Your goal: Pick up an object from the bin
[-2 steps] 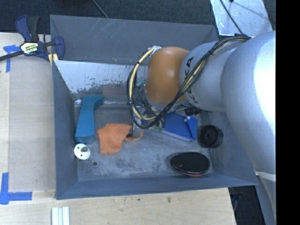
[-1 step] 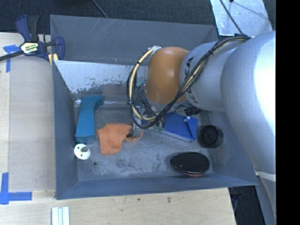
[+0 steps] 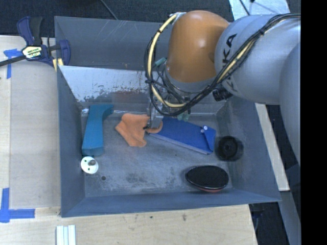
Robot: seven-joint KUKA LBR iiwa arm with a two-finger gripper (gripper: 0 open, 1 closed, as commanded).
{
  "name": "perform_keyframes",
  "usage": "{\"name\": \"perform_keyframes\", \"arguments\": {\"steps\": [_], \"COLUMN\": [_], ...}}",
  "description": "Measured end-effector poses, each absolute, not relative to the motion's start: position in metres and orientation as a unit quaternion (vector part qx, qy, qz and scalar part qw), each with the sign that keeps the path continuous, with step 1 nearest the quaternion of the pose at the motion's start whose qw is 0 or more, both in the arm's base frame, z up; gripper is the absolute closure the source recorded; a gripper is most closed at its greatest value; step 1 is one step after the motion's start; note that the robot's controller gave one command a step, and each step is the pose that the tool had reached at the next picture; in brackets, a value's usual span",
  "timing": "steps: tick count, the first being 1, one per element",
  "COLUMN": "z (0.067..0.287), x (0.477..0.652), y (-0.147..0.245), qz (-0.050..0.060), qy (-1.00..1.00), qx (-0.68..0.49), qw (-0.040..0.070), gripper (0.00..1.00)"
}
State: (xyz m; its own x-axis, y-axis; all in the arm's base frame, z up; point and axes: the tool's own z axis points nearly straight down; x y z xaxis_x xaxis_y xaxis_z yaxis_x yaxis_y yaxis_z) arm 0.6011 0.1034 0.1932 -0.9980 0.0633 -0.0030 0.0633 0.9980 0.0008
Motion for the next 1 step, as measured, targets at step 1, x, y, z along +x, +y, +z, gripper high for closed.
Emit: {"name": "perform_keyframes", "arguments": {"steps": [1], "z": [0.1932], "x": [0.6011], "y": [0.1034], "qz": [0.0], "qy": [0.999], "qx": [0.032], "qw": [0.001], "gripper": [1.0]}}
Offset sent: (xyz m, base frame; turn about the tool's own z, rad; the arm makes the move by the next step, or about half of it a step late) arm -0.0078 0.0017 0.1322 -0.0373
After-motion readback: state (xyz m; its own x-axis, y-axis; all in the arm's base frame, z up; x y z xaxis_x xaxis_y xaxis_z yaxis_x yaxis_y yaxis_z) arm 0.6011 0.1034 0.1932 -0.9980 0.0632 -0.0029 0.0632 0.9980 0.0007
